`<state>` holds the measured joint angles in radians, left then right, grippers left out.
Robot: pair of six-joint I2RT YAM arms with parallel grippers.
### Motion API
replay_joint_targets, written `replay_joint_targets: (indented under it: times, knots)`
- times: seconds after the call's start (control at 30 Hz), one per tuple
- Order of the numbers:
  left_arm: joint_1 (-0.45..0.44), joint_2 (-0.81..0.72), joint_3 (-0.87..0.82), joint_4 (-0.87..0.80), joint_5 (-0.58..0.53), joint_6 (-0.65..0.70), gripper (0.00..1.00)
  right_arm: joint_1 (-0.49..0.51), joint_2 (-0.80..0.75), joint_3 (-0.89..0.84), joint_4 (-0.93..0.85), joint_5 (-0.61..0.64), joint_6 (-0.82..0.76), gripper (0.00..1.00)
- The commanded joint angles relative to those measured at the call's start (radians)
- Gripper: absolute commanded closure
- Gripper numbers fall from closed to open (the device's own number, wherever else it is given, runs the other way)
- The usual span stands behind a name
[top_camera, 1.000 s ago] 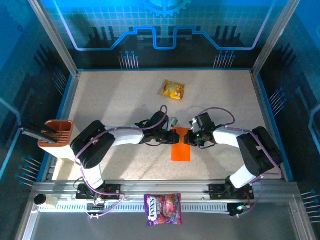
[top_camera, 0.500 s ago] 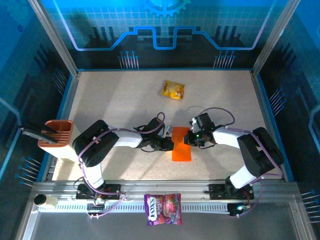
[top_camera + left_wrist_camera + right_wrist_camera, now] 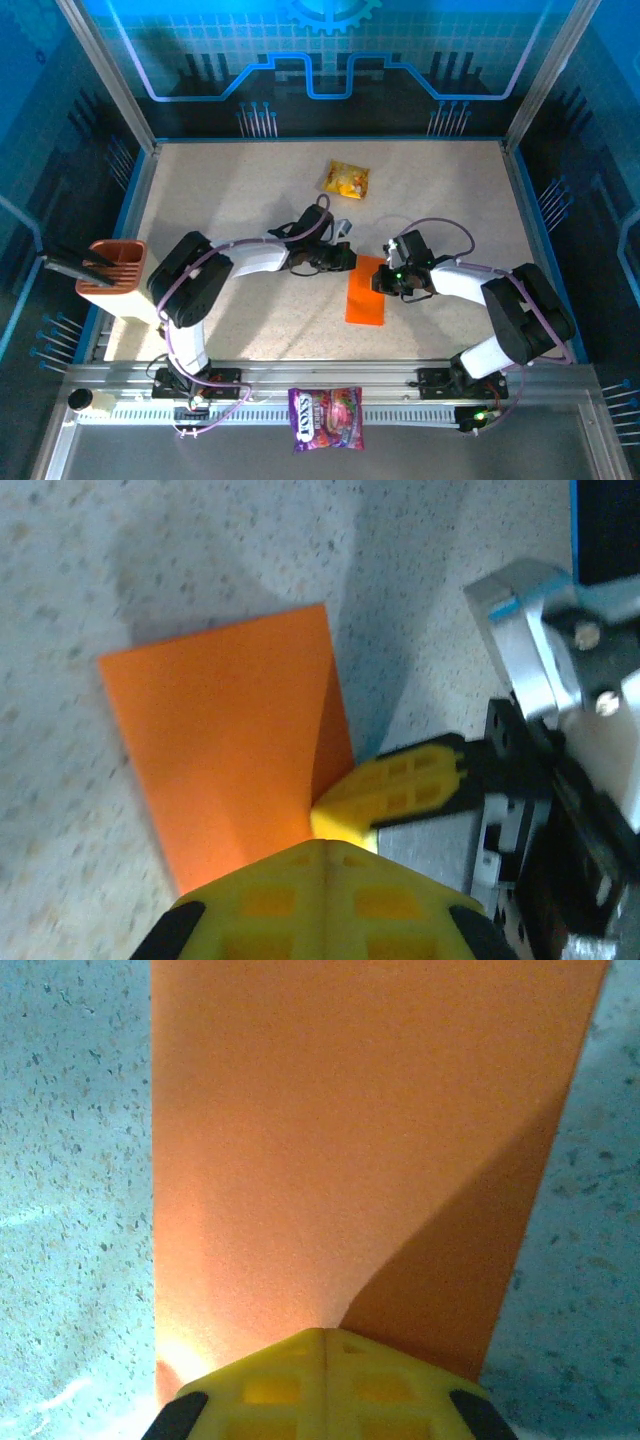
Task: Fold a paper plane with a square sheet of paper (pick it up from the middle)
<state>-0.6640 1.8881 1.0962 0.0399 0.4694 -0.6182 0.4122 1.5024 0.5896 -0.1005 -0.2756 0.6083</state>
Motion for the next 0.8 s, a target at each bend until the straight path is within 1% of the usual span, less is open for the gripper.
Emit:
replay_joint_targets:
  times: [0.0, 0.13, 0.27, 0.4, 0.5, 0.6, 0.77]
  knots:
    - [-0.003, 0.085, 0.066, -0.066, 0.067, 0.045, 1.0, 0.006, 0.008, -0.027, -0.07, 0.042, -0.019, 1.0]
    - [0.0, 0.167, 0.127, -0.179, -0.003, 0.071, 1.0, 0.006, 0.021, -0.015, -0.079, 0.035, -0.022, 1.0]
    - [0.013, 0.185, 0.087, -0.219, -0.055, 0.06, 1.0, 0.005, 0.029, -0.001, -0.095, 0.032, -0.024, 1.0]
    - [0.018, 0.163, 0.056, -0.197, -0.027, 0.041, 1.0, 0.003, 0.061, 0.029, -0.116, 0.021, -0.041, 1.0]
    - [0.024, 0.117, 0.086, -0.201, -0.004, 0.027, 0.97, 0.003, 0.066, 0.054, -0.13, 0.018, -0.059, 1.0]
    - [0.045, 0.073, 0.111, -0.179, -0.008, -0.005, 0.94, -0.004, 0.066, 0.081, -0.143, 0.016, -0.078, 1.0]
    - [0.09, 0.08, 0.162, -0.142, 0.028, -0.037, 0.94, -0.012, 0.074, 0.108, -0.13, -0.018, -0.091, 1.0]
